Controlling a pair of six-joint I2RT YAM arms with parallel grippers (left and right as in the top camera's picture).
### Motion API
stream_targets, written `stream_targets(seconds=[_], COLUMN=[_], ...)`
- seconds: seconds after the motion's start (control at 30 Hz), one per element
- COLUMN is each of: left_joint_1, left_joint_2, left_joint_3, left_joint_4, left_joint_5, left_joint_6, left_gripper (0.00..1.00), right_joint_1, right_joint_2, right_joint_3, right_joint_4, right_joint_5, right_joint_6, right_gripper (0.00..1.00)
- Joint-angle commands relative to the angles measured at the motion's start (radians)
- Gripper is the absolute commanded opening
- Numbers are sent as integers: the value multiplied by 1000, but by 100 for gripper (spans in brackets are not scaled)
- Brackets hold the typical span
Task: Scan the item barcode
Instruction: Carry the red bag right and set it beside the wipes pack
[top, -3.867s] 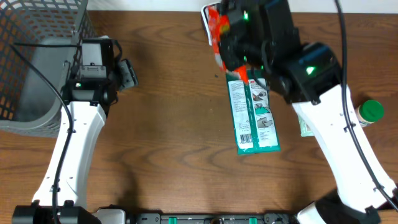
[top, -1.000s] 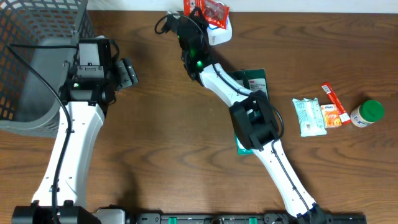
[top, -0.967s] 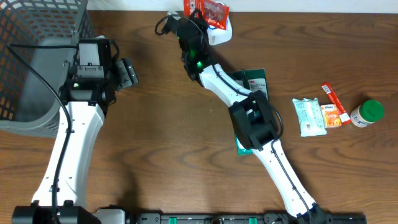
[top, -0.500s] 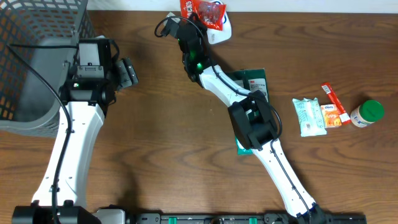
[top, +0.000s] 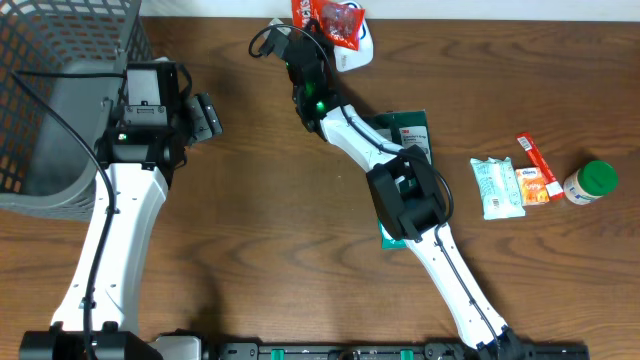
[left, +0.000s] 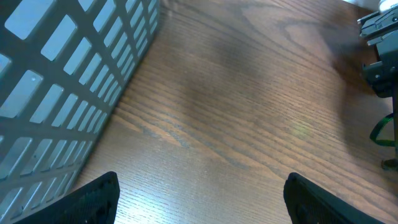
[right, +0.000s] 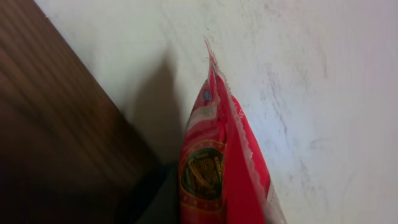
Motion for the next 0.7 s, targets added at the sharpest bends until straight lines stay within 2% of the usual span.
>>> stream_targets(seconds=[0.0,0.23,0.3,0.4,0.5,0.6,0.67], left_joint_1=[3,3,3,3,3,3,3], left_joint_2=[11,11,11,11,11,12,12], left_joint_3=[-2,-2,-2,-2,-1,-1,-1], left_joint_4=[1,1,1,1,1,1,1], left_joint_5=[-13,-13,-13,-13,-13,-13,-13], left_joint_6=[-2,-2,-2,-2,-2,-2,-2], left_gripper=[85,85,85,85,85,85,85], right_joint_1=[-16,-11,4,18,20,3,-26], right_joint_2=[-72,-245,-335,-428,-551,-669,-740], right_joint_3=[13,13,13,13,13,13,13], right_joint_4=[2,-35,-176,-423,-795,-1136,-1318], right_joint_5=[47,200,294,352,346,208,37], right_joint_6=[101,150,178,309,599,859,983], right_gripper=[1,1,1,1,1,1,1])
